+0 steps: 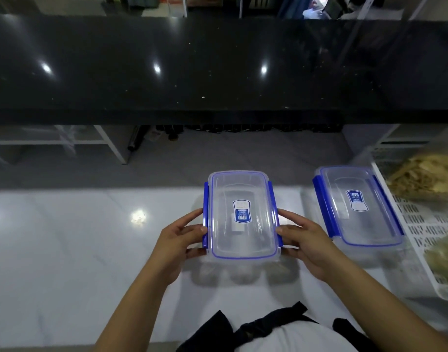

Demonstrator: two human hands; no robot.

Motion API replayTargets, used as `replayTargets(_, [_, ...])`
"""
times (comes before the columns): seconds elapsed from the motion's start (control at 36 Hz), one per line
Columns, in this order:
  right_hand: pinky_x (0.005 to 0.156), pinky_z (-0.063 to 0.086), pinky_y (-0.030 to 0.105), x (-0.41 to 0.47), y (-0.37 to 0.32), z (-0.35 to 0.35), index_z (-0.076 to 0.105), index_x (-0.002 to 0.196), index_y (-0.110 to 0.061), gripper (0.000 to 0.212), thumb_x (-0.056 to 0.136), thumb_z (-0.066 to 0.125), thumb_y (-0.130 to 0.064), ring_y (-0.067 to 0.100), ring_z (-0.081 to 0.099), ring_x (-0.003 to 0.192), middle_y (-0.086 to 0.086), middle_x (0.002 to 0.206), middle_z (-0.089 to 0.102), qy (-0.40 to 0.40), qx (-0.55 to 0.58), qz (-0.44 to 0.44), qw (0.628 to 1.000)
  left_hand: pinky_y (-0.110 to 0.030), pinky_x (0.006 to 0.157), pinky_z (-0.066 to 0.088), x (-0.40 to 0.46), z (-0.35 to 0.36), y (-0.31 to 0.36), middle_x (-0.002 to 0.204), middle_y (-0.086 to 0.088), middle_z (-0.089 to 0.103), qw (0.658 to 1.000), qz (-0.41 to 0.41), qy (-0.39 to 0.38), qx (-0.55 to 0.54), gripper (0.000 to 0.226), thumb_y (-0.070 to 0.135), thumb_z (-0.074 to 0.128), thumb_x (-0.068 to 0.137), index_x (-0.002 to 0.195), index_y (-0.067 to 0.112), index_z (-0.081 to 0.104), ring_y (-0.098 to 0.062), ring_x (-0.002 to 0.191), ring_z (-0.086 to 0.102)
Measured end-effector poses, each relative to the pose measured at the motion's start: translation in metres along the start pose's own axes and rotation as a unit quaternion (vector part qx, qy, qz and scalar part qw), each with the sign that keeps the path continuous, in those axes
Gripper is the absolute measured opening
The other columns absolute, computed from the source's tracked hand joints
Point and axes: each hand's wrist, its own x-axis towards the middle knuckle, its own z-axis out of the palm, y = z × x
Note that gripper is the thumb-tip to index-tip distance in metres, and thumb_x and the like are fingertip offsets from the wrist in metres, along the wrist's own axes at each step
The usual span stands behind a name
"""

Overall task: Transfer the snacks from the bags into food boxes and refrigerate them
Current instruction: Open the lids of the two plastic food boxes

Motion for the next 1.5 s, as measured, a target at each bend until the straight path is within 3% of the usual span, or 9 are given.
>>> replayTargets(0.19, [0.068, 0.06, 0.033, -0.003, 0.015, -0.007, 0.068, 0.124, -0.028, 0.044, 0.093, 0.06, 0.002, 0.029, 0.073, 0.084, 0.021, 0.099, 0.074, -0.007, 0.027, -0.004, 1.0, -0.039, 0.071, 0.062, -0.005, -0.01, -0.011, 0.106, -0.019, 0.074, 0.999, -0.021, -0.018, -0.016, 0.038, 0.014, 0.069, 0.093, 0.118, 0.042, 0.072, -0.035, 0.095, 0.074])
replayTargets(0.56, [0.073, 0.062, 0.039, -0.009, 0.03, -0.007, 0.06, 0.132, -0.027, 0.043, 0.097, 0.061, -0.003, 0.031, 0.075, 0.094, 0.006, 0.11, 0.077, 0.036, 0.017, -0.038, 0.999, -0.042, 0.074, 0.063, -0.01, -0.009, -0.026, 0.113, -0.015, 0.075, 0.999, -0.016, 0.0, -0.037, 0.038, 0.015, 0.06, 0.1, 0.135, 0.028, 0.06, -0.035, 0.102, 0.073])
replayTargets(0.64, [0.085, 0.058, 0.035, -0.012, 0.03, -0.006, 0.058, 0.133, -0.037, 0.047, 0.094, 0.067, -0.014, 0.018, 0.073, 0.102, 0.0, 0.123, 0.071, 0.059, -0.036, -0.052, 0.996, -0.039, 0.074, 0.063, -0.012, -0.007, -0.024, 0.117, -0.006, 0.074, 0.997, -0.002, 0.072, -0.022, 0.035, 0.012, 0.062, 0.098, 0.131, 0.025, 0.062, -0.027, 0.099, 0.075])
replayTargets(0.72, [0.087, 0.049, 0.024, -0.018, 0.028, -0.005, 0.053, 0.136, -0.047, 0.052, 0.093, 0.069, -0.023, 0.002, 0.062, 0.113, -0.007, 0.136, 0.06, 0.058, -0.128, -0.09, 0.986, -0.032, 0.084, 0.06, -0.018, -0.004, -0.021, 0.128, 0.004, 0.067, 0.988, 0.046, 0.135, 0.06, 0.039, 0.012, 0.064, 0.096, 0.125, 0.038, 0.064, -0.017, 0.109, 0.069])
replayTargets(0.89, [0.1, 0.035, 0.008, -0.03, 0.026, -0.001, 0.026, 0.144, -0.066, 0.085, 0.08, 0.079, -0.045, -0.022, 0.033, 0.127, -0.048, 0.141, 0.03, -0.047, -0.346, -0.157, 0.924, -0.012, 0.096, 0.034, -0.036, 0.0, -0.025, 0.135, 0.058, 0.026, 0.933, 0.147, -0.029, 0.328, 0.085, 0.054, 0.079, 0.079, 0.142, 0.069, 0.023, 0.035, 0.117, 0.029])
replayTargets(0.97, [0.118, 0.026, 0.029, -0.032, 0.025, 0.008, 0.014, 0.154, -0.051, 0.1, 0.078, 0.08, -0.047, -0.001, 0.023, 0.143, -0.033, 0.152, 0.022, -0.064, -0.456, -0.18, 0.869, -0.02, 0.109, 0.031, -0.038, 0.012, -0.031, 0.141, 0.054, 0.019, 0.888, 0.171, -0.059, 0.422, 0.104, 0.053, 0.084, 0.072, 0.147, 0.063, 0.013, 0.025, 0.131, 0.022])
replayTargets(1.11, [0.124, 0.013, 0.043, -0.027, 0.032, 0.02, 0.006, 0.157, -0.042, 0.104, 0.081, 0.076, -0.051, 0.018, 0.005, 0.154, -0.01, 0.167, 0.011, -0.028, -0.51, -0.17, 0.843, -0.049, 0.119, 0.033, -0.042, 0.03, -0.034, 0.162, 0.014, 0.025, 0.878, 0.167, -0.001, 0.449, 0.107, 0.049, 0.085, 0.074, 0.156, 0.042, 0.017, -0.014, 0.149, 0.024])
replayTargets(1.28, [0.122, 0.002, 0.043, -0.016, 0.049, 0.018, 0.006, 0.156, -0.044, 0.099, 0.083, 0.072, -0.055, 0.018, -0.007, 0.154, -0.008, 0.168, 0.007, -0.009, -0.511, -0.21, 0.834, -0.048, 0.124, 0.018, -0.052, 0.044, -0.024, 0.166, 0.013, 0.017, 0.868, 0.123, 0.036, 0.48, 0.108, 0.051, 0.082, 0.075, 0.157, 0.042, 0.013, -0.018, 0.155, 0.009])
replayTargets(1.5, [0.121, 0.003, 0.05, -0.039, 0.047, 0.027, 0.012, 0.156, -0.044, 0.092, 0.084, 0.067, -0.061, 0.023, -0.006, 0.154, -0.003, 0.168, 0.011, -0.011, -0.508, -0.292, 0.81, -0.047, 0.124, 0.021, -0.087, 0.033, -0.006, 0.163, 0.023, 0.017, 0.856, 0.135, 0.067, 0.495, 0.107, 0.046, 0.086, 0.074, 0.155, 0.048, 0.015, -0.011, 0.153, 0.01])
